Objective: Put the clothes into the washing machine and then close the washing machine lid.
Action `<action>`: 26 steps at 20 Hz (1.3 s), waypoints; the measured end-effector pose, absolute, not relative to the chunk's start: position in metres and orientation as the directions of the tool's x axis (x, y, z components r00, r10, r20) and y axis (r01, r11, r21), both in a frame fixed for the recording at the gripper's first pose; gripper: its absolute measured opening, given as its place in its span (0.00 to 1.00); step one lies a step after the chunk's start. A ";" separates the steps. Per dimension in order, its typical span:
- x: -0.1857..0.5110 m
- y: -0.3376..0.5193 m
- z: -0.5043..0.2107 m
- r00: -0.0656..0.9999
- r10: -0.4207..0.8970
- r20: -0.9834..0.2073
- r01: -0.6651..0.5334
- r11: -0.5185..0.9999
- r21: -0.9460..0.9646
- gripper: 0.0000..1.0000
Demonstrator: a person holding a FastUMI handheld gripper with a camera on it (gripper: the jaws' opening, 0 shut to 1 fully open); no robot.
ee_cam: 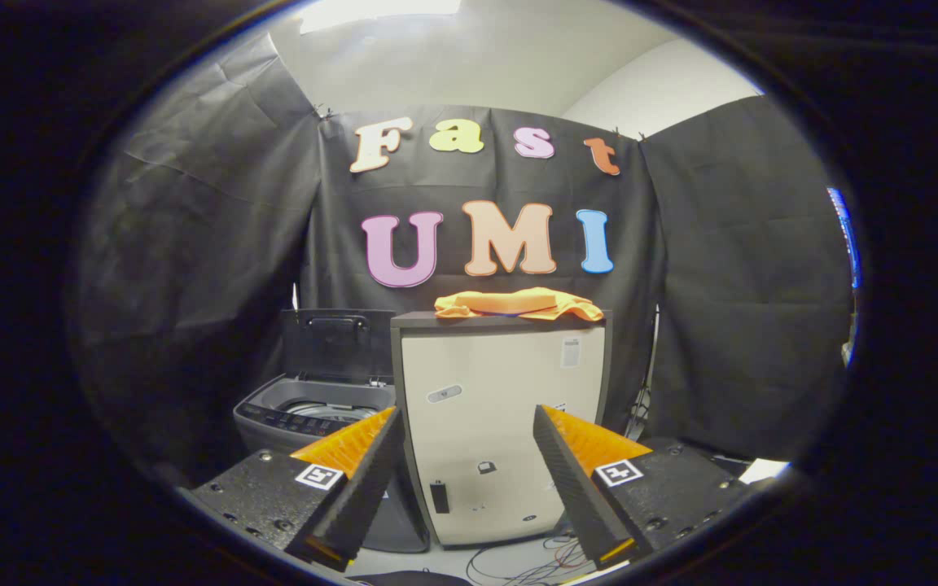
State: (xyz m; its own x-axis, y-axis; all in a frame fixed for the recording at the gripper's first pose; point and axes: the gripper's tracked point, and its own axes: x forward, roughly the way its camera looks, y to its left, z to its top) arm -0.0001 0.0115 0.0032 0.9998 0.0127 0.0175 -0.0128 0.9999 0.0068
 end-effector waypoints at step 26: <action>0.104 0.022 0.058 0.999 0.039 0.001 -0.039 0.999 -0.008 0.94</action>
